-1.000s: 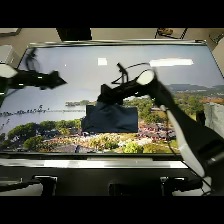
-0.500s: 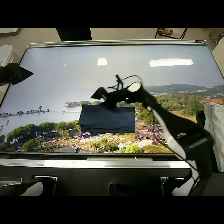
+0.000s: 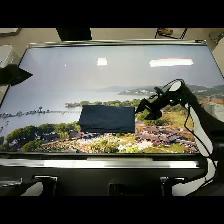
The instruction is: Fold the clothes and pants, and hang the long-sleeved shirts on hangers.
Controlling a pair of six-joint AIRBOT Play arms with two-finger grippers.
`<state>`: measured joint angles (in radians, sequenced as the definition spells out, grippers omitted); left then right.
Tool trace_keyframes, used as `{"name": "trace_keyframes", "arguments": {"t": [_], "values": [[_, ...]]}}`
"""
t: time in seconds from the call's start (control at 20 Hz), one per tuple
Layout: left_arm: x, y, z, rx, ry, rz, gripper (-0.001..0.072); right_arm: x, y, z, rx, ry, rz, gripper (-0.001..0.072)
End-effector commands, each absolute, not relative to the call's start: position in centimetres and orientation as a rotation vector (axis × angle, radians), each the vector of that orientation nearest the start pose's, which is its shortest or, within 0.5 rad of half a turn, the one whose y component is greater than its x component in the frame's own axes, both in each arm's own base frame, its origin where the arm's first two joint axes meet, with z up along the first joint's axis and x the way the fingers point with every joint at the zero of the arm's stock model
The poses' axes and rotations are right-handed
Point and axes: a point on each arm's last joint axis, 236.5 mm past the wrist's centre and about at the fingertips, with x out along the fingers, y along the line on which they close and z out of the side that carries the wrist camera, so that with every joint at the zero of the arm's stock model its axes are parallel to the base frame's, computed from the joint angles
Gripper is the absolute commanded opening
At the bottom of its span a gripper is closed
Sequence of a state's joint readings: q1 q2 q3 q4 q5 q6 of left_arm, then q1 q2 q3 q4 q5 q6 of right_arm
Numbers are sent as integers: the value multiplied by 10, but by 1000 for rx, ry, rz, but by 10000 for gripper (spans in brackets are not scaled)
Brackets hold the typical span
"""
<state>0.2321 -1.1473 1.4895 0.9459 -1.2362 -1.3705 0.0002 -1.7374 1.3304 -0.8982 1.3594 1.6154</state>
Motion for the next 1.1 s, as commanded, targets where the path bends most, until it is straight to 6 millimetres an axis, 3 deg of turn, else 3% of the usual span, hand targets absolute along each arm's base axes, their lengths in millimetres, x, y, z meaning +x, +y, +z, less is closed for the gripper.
{"name": "trace_keyframes", "arguments": {"t": [0.0, 0.25, 0.35, 0.4, 0.45, 0.6, 0.7, 0.8, 0.95, 1.05], "values": [[415, -36, 222, -362, 771, -324, 22, 377, 176, -84, 864, 1681, 456, 628], [415, -40, 225, -378, 766, -338, 22, 378, 199, -106, 903, 1702, 460, 534], [415, -43, 227, -387, 761, -349, 22, 375, 205, -108, 898, 1714, 466, 340], [415, -43, 227, -387, 761, -349, 22, 374, 208, -104, 913, 1719, 481, 80], [415, -43, 227, -387, 761, -349, 22, 375, 211, -95, 935, 1712, 526, 42], [415, -43, 227, -387, 760, -348, 22, 395, 206, -45, 926, 1611, 673, 40], [416, -43, 227, -387, 760, -348, 22, 422, 184, 5, 893, 1477, 691, 40], [416, -43, 227, -386, 761, -349, 22, 447, 144, 58, 881, 1348, 637, 40], [416, -43, 227, -384, 760, -350, 22, 466, 61, 121, 844, 1182, 458, 40], [415, -46, 227, -381, 762, -356, 22, 467, 0, 152, 860, 1087, 321, 40]]}}
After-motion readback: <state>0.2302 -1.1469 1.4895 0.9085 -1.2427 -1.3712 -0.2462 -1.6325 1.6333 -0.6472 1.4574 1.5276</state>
